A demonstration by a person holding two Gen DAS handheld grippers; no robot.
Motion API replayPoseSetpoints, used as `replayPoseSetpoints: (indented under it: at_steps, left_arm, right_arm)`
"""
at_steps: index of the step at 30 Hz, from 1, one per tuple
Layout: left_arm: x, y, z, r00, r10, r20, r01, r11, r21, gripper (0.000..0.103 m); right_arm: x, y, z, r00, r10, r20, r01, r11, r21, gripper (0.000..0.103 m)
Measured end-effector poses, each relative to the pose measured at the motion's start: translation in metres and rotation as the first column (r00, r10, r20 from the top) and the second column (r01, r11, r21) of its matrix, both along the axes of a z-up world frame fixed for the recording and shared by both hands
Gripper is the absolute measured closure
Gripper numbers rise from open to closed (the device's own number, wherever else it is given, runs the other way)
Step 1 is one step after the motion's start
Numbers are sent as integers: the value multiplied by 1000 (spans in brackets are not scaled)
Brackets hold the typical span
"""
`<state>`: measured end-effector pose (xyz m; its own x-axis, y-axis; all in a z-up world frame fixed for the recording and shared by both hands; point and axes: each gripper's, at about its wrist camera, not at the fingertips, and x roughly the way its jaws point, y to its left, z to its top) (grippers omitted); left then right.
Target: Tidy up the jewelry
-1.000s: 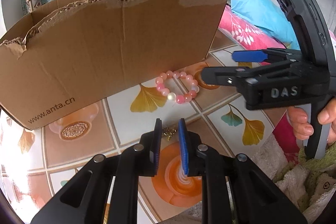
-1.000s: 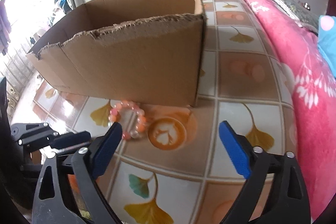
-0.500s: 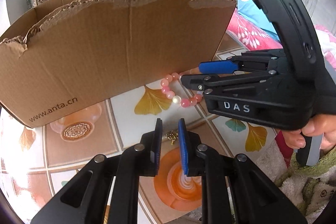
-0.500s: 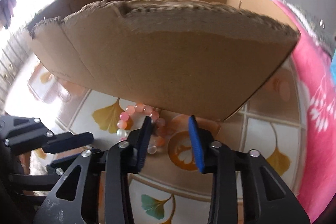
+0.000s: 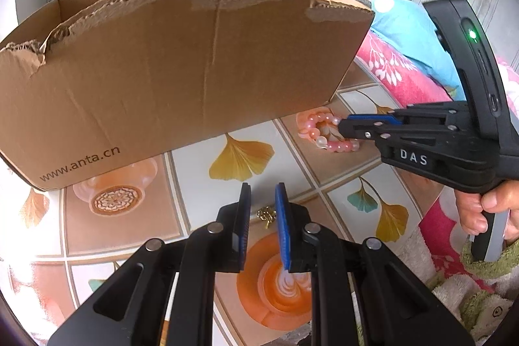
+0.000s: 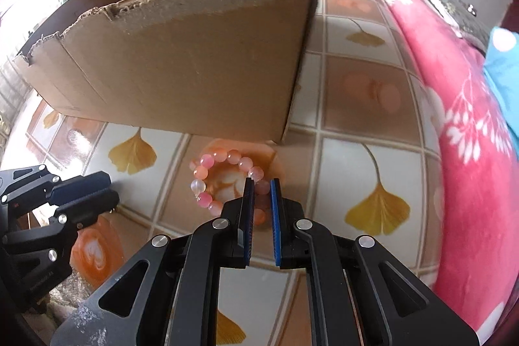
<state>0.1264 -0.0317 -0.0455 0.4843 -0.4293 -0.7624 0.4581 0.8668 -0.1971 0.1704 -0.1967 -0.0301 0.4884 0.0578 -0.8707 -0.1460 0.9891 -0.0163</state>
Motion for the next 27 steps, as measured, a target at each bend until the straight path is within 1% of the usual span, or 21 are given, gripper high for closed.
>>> replayPoseSetpoints:
  at_steps: [3,6,7,8,9,10,12,15,18,20,23,25,27]
  left_arm:
    - [0,4,0,1000,1,4,-1,1000,-6,88]
    - [-2,6,0,1000,1,28,-1,1000,-12,88]
    - [-3,7,-1,999,7,41,-7,1000,-11,94]
    - [-3,7,-1,999,13,52,-12,1000,-3,103]
    - [-4,9,-2,998,15,65,-14,1000,-6,103]
    - [-4,12,-2,998,15,64,-13,1000,-23,103]
    - [-4,21,-1,998,20,57,-15,997,-73,103]
    - [-12,33,12,995,23,102,-12,994,-107,103]
    - [-22,47,35,990,18,143,5,987,-159,103]
    - [-28,55,52,983,20,182,13,985,-174,103]
    - [-35,65,70,976,11,220,31,982,-187,103]
    - [-34,65,73,980,-19,198,58,979,-194,103]
    - [-31,62,68,986,-40,159,69,982,-178,103]
  right_arm:
    - [-1,0,-2,1000,0,6,0,1000,-17,95]
    - [-1,9,-2,1000,11,23,-10,999,-42,95]
    - [-1,10,-2,999,15,29,-14,999,-52,95]
    - [-4,11,-1,999,17,35,-15,998,-57,95]
    - [-13,22,2,999,17,40,-15,998,-61,96]
    - [-14,23,2,999,19,44,-17,998,-59,96]
    - [-21,26,5,998,20,55,-18,999,-52,96]
    - [-28,27,18,996,22,92,-15,997,-69,96]
    - [-42,29,36,990,27,135,-19,998,-62,96]
    - [-47,30,49,985,35,167,-25,998,-65,96]
    - [-57,31,69,975,45,216,-34,998,-54,96]
    - [-62,31,80,969,51,243,-43,998,-39,96]
    - [-62,28,88,965,58,256,-53,998,-25,96]
